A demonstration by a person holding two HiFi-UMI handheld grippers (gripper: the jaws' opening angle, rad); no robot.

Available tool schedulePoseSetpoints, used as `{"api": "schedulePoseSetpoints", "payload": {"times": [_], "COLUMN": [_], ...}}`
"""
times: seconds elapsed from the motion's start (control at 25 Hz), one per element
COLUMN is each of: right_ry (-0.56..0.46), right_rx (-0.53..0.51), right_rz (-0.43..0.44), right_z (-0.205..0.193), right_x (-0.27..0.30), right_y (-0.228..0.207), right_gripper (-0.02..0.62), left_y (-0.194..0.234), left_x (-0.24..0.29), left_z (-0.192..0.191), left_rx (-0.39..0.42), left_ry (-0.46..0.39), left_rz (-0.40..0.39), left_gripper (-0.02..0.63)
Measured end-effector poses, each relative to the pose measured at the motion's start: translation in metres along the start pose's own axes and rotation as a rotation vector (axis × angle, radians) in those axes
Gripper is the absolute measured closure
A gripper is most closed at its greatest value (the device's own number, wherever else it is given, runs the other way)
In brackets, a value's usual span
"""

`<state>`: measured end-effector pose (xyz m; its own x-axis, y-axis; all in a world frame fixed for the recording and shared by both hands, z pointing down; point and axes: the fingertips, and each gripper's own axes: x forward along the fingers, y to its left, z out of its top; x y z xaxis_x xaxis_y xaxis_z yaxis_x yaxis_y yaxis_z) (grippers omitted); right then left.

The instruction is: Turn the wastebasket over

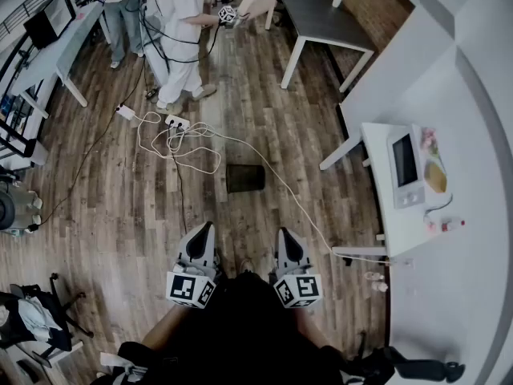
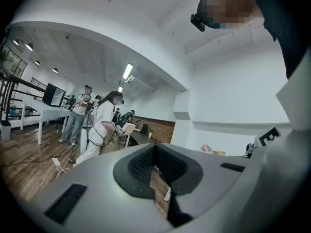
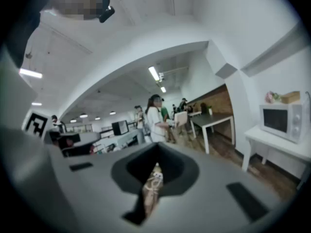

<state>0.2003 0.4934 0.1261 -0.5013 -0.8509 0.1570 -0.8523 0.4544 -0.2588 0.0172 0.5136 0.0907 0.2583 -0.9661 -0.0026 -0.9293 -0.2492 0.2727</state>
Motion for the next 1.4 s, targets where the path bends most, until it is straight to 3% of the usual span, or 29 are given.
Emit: {"api": "schedulePoseSetpoints", "payload": {"times": [0.6, 1.4], "right_ry": [0.003, 0.027], "right_rx": [0.000, 0.017], "right_rz": [-0.005, -0.053], "right_z": [-0.001, -0.018], "right_x": [0.016, 0.082], "right_y": [0.018, 0.050], "right_gripper": [0.563, 0.563], "left_y": [0.024, 0.097], "left_x": [0.000, 0.030], "left_z": [0.002, 0.004], "left_rx": [-0.017, -0.036], "left_ry": [0.005, 0.039], "left_rz": [-0.009, -0.044], "left_gripper": [0.572, 0.572]}}
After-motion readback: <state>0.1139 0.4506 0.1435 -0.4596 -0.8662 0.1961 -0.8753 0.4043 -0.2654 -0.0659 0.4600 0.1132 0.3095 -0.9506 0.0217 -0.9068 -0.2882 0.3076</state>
